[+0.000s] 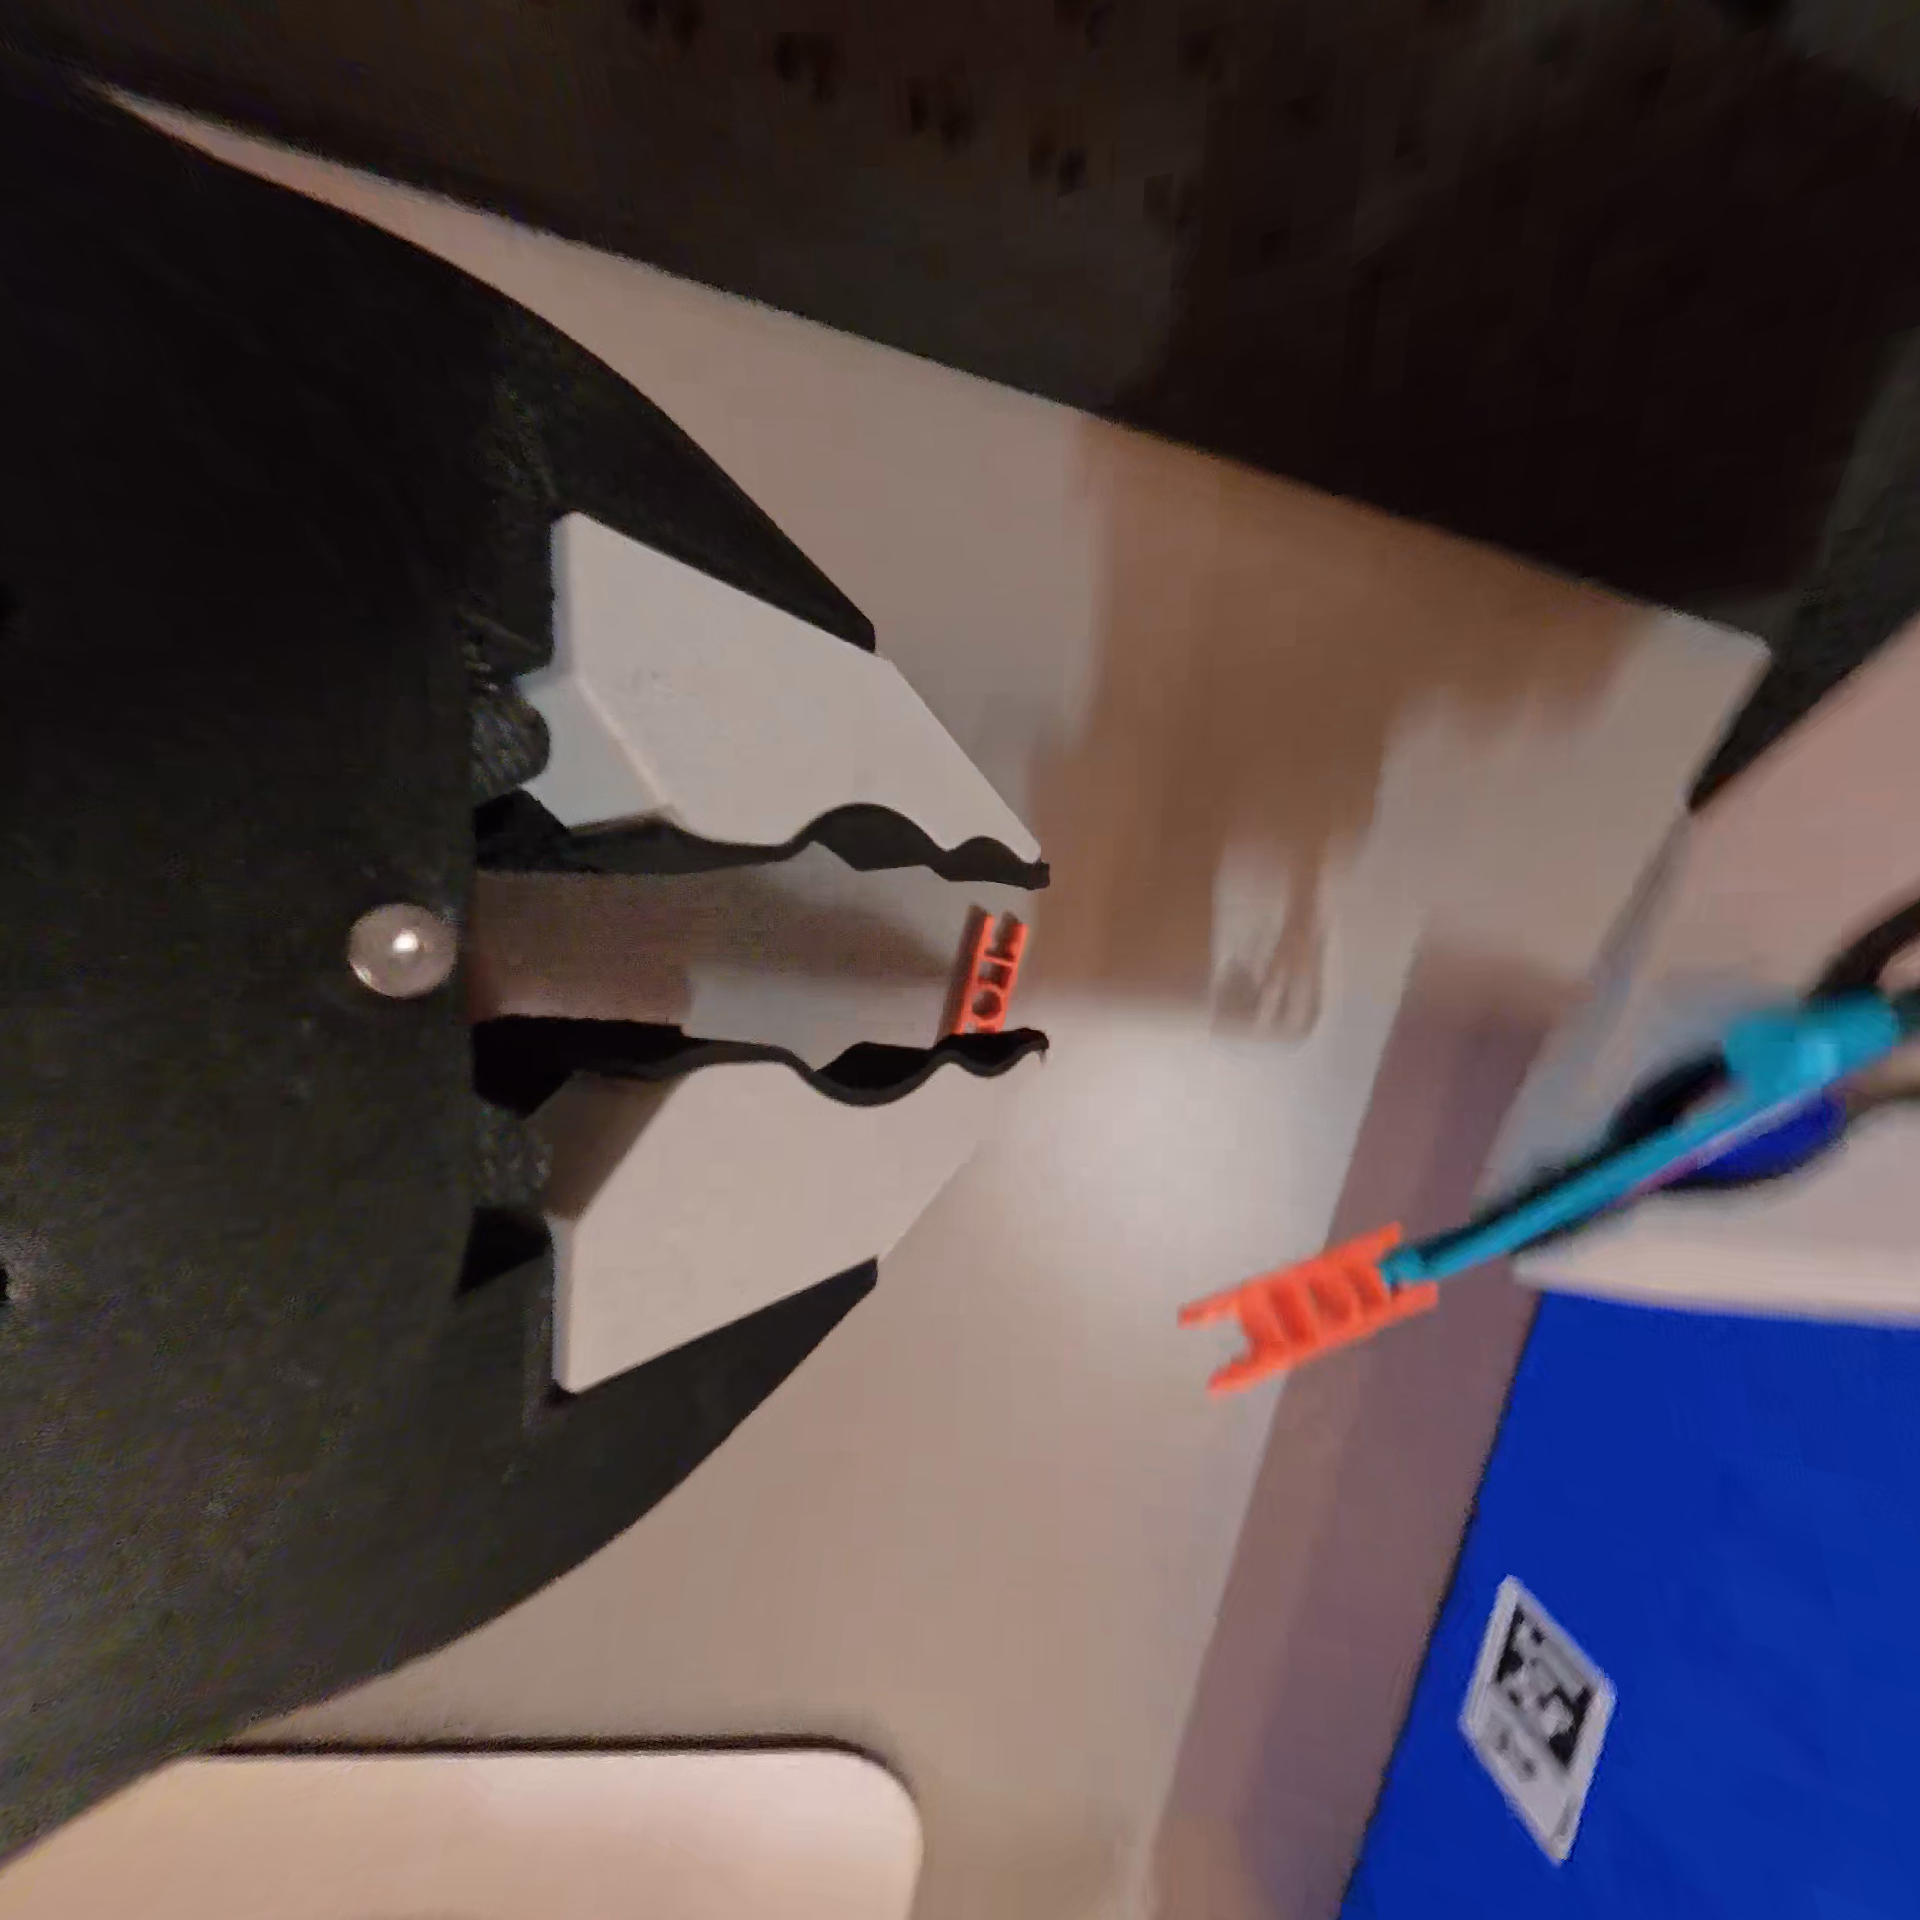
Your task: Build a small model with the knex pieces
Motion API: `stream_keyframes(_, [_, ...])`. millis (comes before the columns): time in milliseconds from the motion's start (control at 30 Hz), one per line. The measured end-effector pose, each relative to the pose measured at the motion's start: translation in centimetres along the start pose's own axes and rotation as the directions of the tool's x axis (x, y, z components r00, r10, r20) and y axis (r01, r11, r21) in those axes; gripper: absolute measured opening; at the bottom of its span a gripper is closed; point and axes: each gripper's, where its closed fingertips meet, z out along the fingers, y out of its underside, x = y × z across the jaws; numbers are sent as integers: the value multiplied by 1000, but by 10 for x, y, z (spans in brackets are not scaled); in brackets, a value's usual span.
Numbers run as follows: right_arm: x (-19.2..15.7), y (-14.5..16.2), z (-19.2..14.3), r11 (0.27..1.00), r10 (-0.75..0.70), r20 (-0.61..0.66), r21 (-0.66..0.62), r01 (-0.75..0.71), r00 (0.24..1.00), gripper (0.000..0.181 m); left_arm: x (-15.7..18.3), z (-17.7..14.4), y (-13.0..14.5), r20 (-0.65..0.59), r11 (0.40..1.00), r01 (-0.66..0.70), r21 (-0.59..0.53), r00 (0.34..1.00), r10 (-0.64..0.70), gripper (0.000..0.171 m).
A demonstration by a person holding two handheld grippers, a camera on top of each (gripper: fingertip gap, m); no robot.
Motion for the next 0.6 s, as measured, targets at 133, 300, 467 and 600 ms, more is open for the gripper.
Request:
stream_keyframes(133, [0,19,0,979,149,-5,-142,-148,989,44,0,-5,-1,23,1000,19,19,1000,-19,0])
stream_keyframes(300, [-6,18,16,981,146,49,-135,-139,988,48,-1,-9,2,46,999,22,29,999,-23,0])
stream_keyframes(467, [-10,3,20,996,47,83,-79,-40,995,46,-2,-8,4,91,999,10,41,996,-13,0])
stream_keyframes(600, [-1,-21,-21,979,164,149,95,-179,975,45,-13,-11,-4,255,993,-87,79,965,64,0])
